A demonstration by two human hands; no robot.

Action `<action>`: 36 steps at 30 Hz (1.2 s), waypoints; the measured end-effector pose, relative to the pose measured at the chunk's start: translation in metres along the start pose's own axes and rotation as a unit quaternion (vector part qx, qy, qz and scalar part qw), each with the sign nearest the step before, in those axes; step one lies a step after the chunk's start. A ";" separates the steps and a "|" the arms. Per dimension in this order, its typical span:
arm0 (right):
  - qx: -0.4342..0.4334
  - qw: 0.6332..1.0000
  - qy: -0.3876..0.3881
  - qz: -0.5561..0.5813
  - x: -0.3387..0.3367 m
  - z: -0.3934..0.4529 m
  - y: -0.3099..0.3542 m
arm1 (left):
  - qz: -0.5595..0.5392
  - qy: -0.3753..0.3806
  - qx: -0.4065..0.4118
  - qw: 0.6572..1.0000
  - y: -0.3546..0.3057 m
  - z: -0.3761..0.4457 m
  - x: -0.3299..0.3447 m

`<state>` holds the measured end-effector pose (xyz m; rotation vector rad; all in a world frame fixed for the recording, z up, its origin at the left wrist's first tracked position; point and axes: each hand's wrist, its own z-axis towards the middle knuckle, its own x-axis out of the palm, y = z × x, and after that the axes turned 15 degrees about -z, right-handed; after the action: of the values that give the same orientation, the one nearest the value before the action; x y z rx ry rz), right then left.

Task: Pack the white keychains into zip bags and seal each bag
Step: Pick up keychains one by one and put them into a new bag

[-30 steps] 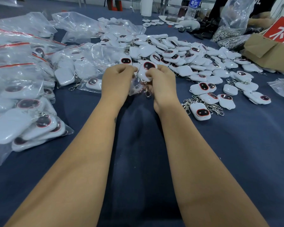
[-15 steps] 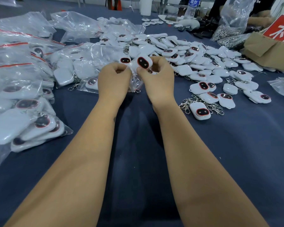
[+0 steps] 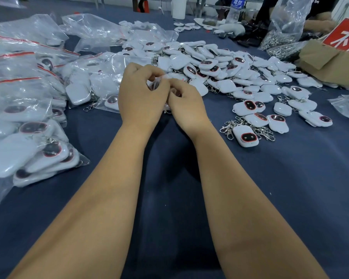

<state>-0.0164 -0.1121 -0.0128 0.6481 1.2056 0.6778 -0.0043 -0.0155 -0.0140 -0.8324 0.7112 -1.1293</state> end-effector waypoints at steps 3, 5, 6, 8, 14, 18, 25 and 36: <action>0.010 0.997 -0.021 0.076 0.000 0.001 -0.001 | -0.005 -0.001 0.002 1.000 0.000 0.001 0.000; 0.017 0.997 -0.053 0.050 0.001 0.003 -0.003 | -0.018 -0.020 0.000 1.000 0.000 0.003 0.000; 0.017 0.997 -0.072 0.035 0.000 0.004 -0.004 | -0.025 -0.028 -0.004 0.999 -0.001 0.003 0.001; 0.005 0.994 -0.103 0.028 0.000 0.003 -0.004 | -0.040 -0.045 -0.026 0.998 -0.001 0.005 0.000; 0.028 0.987 -0.156 -0.009 -0.010 0.000 0.004 | -0.096 -0.066 -0.091 0.989 0.001 0.009 0.000; 0.111 0.926 -0.205 -0.296 -0.032 0.001 -0.008 | -0.061 0.025 -0.080 0.995 0.002 0.002 0.008; 0.347 0.866 -0.080 -0.350 -0.069 -0.011 -0.034 | -0.075 0.041 -0.109 0.990 0.008 0.004 0.009; 0.087 0.971 -0.220 0.030 -0.041 0.001 -0.011 | -0.122 0.014 -0.137 0.983 0.011 0.006 0.006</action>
<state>-0.0230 -0.1505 0.0045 0.9319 0.8387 0.4478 0.0076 -0.0175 -0.0204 -1.1636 0.8153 -1.2793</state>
